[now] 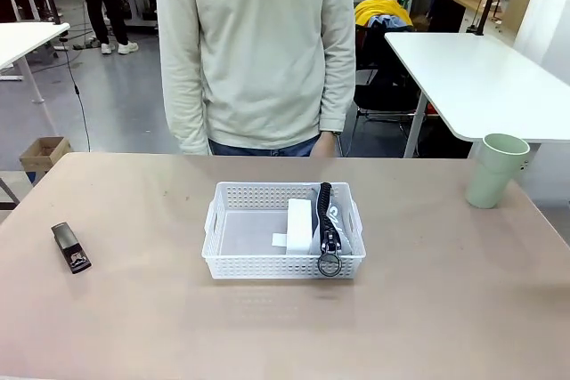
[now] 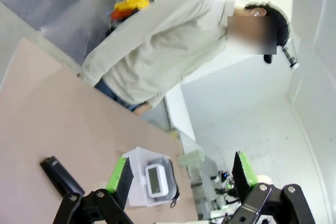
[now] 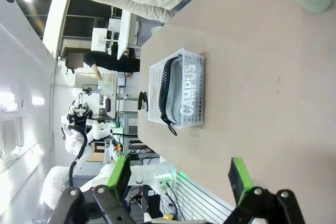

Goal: Efficiently arrange items inside the basket to fit them all.
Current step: Pick up the Stapler and place it inside the Organizing basket.

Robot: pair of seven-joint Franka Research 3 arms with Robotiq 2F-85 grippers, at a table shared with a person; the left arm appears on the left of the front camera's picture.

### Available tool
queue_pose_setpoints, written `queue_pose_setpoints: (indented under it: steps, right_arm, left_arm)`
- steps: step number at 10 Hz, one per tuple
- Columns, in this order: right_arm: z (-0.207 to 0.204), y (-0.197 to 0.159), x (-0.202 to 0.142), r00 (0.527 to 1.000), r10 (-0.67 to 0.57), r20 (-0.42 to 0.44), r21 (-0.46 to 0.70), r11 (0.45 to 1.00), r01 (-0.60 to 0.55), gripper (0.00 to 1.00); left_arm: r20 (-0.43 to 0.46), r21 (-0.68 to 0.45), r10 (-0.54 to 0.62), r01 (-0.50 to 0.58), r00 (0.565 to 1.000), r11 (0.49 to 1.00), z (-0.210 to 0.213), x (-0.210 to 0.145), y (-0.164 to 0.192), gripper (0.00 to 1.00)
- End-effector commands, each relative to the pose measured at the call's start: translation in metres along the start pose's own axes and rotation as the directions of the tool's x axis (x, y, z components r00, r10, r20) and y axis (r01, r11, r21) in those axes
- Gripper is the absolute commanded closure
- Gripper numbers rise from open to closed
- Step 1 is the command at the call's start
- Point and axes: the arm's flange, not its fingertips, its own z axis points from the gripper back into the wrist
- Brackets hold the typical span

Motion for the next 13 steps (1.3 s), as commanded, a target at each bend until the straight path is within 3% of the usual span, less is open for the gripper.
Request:
queue_pose_setpoints:
  steps: [1,2,4,5,8,9,10,11,12,13]
  right_arm:
    - [0.001,0.001,0.000,1.000,0.013,0.005,0.015,1.000,-0.013,0.00]
    - [0.001,0.001,0.000,1.000,0.013,0.005,0.015,1.000,-0.013,0.00]
    - [0.001,0.001,0.000,1.000,0.013,0.005,0.015,1.000,-0.013,0.00]
    - [0.001,0.001,0.000,1.000,0.013,0.005,0.015,1.000,-0.013,0.00]
    - [0.001,0.001,0.000,1.000,0.013,0.005,0.015,1.000,-0.013,0.00]
    - [0.001,0.001,0.000,1.000,0.013,0.005,0.015,1.000,-0.013,0.00]
    - [0.001,0.001,0.000,1.000,0.013,0.005,0.015,1.000,-0.013,0.00]
    - [0.001,0.001,0.000,1.000,0.013,0.005,0.015,1.000,-0.013,0.00]
    - [0.001,0.001,0.000,1.000,0.013,0.005,0.015,1.000,-0.013,0.00]
    - [0.001,0.001,0.000,1.000,0.013,0.005,0.015,1.000,-0.013,0.00]
  left_arm:
    - [-0.213,0.138,-0.083,0.114,0.974,0.984,-0.022,-0.005,-0.007,0.00]
    - [-0.357,0.254,-0.124,0.224,0.926,0.941,-0.050,-0.017,-0.009,0.00]
    - [-0.455,0.348,-0.266,0.445,0.850,0.825,-0.099,-0.037,-0.017,0.00]
    - [-0.573,0.341,-0.290,0.545,0.766,0.766,-0.120,-0.051,-0.019,0.00]
    - [-0.766,0.318,-0.353,0.794,0.537,0.517,-0.161,-0.098,-0.012,0.00]
    - [-0.863,0.242,-0.287,0.840,0.415,0.486,-0.166,-0.114,-0.005,0.00]
    - [-0.878,0.239,-0.278,0.860,0.389,0.451,-0.173,-0.125,0.003,0.00]
    - [-0.860,0.264,-0.266,0.826,0.436,0.499,-0.183,-0.132,0.008,0.00]
    - [-0.849,0.275,-0.273,0.819,0.452,0.504,-0.189,-0.133,0.009,0.00]
    - [-0.869,0.261,-0.251,0.827,0.426,0.498,-0.207,-0.074,-0.023,0.00]
